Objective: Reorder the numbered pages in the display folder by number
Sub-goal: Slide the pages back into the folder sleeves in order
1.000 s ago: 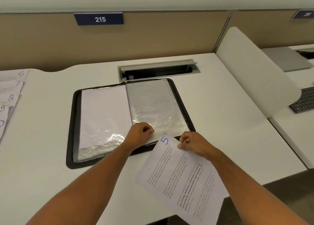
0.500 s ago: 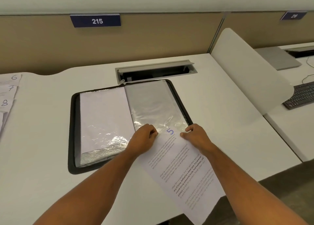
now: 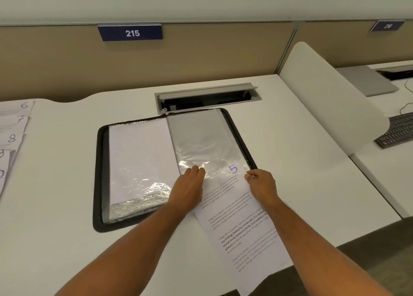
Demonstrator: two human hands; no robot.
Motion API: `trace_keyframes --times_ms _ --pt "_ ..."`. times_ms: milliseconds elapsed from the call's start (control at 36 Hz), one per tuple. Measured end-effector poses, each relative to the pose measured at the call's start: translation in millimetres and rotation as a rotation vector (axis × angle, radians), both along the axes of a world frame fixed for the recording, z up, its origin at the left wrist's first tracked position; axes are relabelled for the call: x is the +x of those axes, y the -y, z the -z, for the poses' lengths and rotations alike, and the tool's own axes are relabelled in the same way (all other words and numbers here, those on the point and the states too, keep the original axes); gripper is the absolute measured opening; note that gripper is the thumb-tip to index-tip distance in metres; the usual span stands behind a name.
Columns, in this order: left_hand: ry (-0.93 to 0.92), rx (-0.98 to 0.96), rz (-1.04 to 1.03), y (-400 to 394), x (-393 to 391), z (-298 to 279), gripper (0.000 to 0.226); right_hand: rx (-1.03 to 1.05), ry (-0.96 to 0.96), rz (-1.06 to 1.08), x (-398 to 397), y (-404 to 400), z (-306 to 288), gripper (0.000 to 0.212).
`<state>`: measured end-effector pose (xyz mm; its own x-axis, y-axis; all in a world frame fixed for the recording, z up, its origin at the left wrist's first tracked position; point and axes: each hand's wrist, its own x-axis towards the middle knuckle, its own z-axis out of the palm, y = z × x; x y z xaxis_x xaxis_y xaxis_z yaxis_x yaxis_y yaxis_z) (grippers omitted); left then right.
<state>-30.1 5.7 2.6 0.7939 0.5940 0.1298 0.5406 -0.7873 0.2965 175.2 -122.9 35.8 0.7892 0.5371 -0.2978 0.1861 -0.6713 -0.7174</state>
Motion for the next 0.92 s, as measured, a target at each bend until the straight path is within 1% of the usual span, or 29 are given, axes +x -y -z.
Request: trace_keyframes --times_ms 111,250,306,361,417,500,556,611,639,694,750,806,833,917 --pt "0.004 -0.026 -0.047 2 -6 4 0.031 -0.007 0.021 0.003 -2 -1 2 0.019" --pt "0.055 -0.067 -0.095 2 -13 16 0.021 -0.031 0.123 -0.025 -7 3 3 0.014" --pt "0.057 -0.072 -0.101 3 -14 18 0.021 -0.032 0.158 -0.034 -10 5 3 0.011" --pt "0.059 -0.079 -0.109 4 -13 18 0.023 -0.027 0.21 -0.068 -15 6 4 0.012" --pt "0.061 -0.088 -0.123 5 -12 19 0.026 -0.005 0.348 -0.145 -19 9 7 0.021" --pt "0.062 -0.095 -0.142 4 -10 20 0.025 0.043 0.65 -0.244 -29 14 13 0.031" --pt "0.059 -0.091 -0.146 4 -9 20 0.026 0.101 0.798 -0.325 -35 15 13 0.026" --pt "0.052 -0.085 -0.15 4 -8 20 0.026 0.182 0.929 -0.537 -43 14 19 0.019" --pt "0.05 -0.083 -0.153 4 -7 21 0.025 0.21 0.961 -0.669 -48 14 23 0.016" --pt "0.049 -0.086 -0.158 4 -6 19 0.024 0.214 0.936 -0.891 -59 13 30 0.018" --pt "0.042 -0.096 -0.158 5 -5 16 0.024 0.121 0.845 -1.012 -69 12 35 0.036" --pt "0.035 -0.098 -0.151 5 -5 14 0.023 -0.031 0.712 -1.07 -76 10 34 0.055" --pt "0.036 -0.094 -0.151 5 -6 13 0.023 -0.09 0.656 -1.091 -78 9 32 0.06" --pt "0.053 -0.089 -0.156 5 -7 11 0.02 -0.163 0.646 -1.108 -80 4 32 0.065"
